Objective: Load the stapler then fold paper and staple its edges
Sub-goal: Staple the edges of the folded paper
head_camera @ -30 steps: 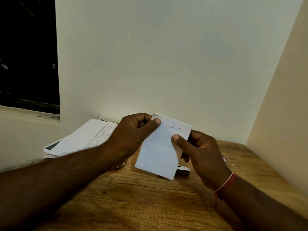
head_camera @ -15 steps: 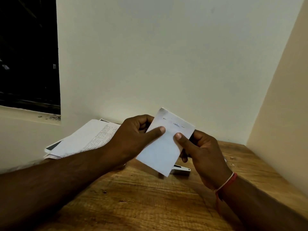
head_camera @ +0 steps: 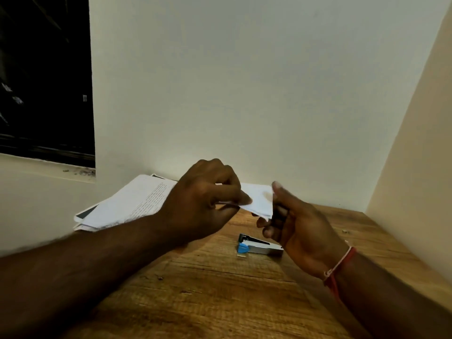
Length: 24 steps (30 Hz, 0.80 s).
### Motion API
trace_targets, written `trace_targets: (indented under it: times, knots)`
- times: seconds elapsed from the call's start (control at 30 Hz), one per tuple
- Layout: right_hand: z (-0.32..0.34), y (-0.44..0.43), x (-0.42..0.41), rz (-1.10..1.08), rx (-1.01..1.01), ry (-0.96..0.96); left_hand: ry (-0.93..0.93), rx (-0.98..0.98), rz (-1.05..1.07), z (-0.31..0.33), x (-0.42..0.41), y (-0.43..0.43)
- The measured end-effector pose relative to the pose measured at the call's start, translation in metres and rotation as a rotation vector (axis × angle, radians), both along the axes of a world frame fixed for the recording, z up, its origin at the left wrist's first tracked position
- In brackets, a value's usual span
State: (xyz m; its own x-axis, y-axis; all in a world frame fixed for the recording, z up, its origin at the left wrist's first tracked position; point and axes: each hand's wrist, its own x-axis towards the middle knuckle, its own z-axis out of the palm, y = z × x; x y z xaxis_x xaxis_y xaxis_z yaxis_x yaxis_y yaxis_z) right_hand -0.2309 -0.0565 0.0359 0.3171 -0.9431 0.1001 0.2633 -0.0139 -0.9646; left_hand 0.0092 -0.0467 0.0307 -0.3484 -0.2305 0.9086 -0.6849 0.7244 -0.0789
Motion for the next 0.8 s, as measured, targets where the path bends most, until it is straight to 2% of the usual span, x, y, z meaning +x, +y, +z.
trace_targets:
  times: [0.07,0.13,0.2,0.3,0.37,0.43,0.47,0.53,0.8]
  knots:
    - [-0.004,-0.002,0.001,-0.002,-0.049,0.030,-0.038,-0.003,0.026,-0.003,-0.001,0.000]
    - [-0.007,-0.007,-0.002,-0.038,-0.094,0.052,0.004,0.104,0.063,-0.007,-0.002,-0.001]
    - [-0.008,-0.013,-0.006,-0.091,-0.129,0.066,0.116,0.328,0.110,-0.008,-0.001,-0.001]
    - [-0.009,-0.018,-0.010,-0.137,-0.148,0.080,0.366,0.771,0.090,-0.003,0.001,0.003]
    - [-0.010,-0.018,-0.010,-0.139,-0.161,0.097,0.562,0.998,-0.042,0.002,0.003,0.003]
    - [-0.012,-0.018,-0.010,-0.148,-0.186,0.131,0.762,1.124,-0.308,0.001,0.006,-0.003]
    - [-0.013,-0.017,-0.010,-0.155,-0.204,0.156,0.804,1.148,-0.386,0.000,0.006,-0.005]
    - [-0.013,-0.016,-0.010,-0.171,-0.248,0.208,0.794,1.148,-0.391,-0.001,0.006,-0.007]
    - [-0.012,-0.021,-0.014,-0.336,-0.380,0.339,0.650,1.037,-0.134,-0.002,0.010,-0.010]
